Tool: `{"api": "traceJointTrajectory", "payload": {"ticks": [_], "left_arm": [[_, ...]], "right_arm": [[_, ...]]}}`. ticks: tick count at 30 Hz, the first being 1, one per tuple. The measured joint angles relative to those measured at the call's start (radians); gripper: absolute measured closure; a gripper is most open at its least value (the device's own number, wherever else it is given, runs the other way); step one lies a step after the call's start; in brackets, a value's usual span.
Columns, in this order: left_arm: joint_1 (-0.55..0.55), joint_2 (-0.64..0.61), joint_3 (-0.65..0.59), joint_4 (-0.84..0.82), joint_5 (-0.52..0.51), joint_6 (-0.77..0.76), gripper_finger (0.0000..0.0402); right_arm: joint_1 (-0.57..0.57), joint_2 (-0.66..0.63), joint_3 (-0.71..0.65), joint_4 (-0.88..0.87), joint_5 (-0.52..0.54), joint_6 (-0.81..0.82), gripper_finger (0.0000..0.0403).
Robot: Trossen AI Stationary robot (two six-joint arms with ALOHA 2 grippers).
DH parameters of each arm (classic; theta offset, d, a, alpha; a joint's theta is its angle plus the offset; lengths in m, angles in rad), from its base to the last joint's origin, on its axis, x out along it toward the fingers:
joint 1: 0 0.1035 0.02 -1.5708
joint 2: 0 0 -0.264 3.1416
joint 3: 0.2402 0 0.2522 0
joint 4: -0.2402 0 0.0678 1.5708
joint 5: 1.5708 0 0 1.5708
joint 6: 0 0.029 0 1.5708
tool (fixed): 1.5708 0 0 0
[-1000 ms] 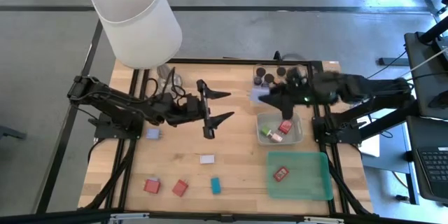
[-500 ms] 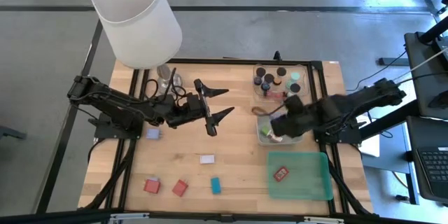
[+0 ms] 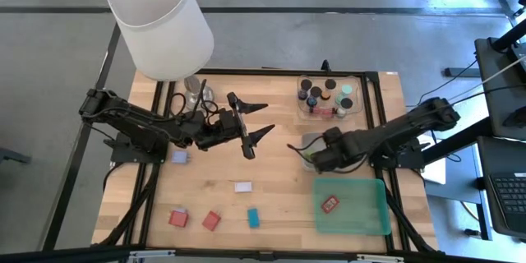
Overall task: Pick & Place Office items
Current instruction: Put the middle purple charger adapter into the white bin
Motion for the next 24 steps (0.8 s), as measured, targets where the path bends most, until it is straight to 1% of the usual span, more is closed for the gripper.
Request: {"api": "traceJointTrajectory", "payload": {"ticks": [6, 14, 17, 22, 24], "left_arm": [[0.0, 0.0, 0.0, 0.0, 0.0, 0.0, 0.0119], [-0.002, 0.0, 0.0, 0.0, 0.001, 0.0, 0.0119], [-0.002, 0.0, 0.0, 0.0, 0.001, 0.0, 0.0119], [-0.002, 0.0, 0.0, 0.0, 0.001, -0.008, 0.0119], [-0.002, 0.0, 0.0, 0.0, 0.001, -0.03, 0.0119]], "right_arm": [[-0.023, 0.076, 0.0, 0.022, 0.003, 0.0, 0.0278], [-0.029, 0.124, 0.0, 0.071, 0.023, -0.005, 0.0276], [-0.029, 0.126, 0.0, 0.077, 0.024, -0.001, 0.0265], [-0.029, 0.126, 0.0, 0.097, 0.029, -0.002, 0.0232], [-0.029, 0.126, 0.0, 0.114, 0.029, -0.033, 0.0219]]}}
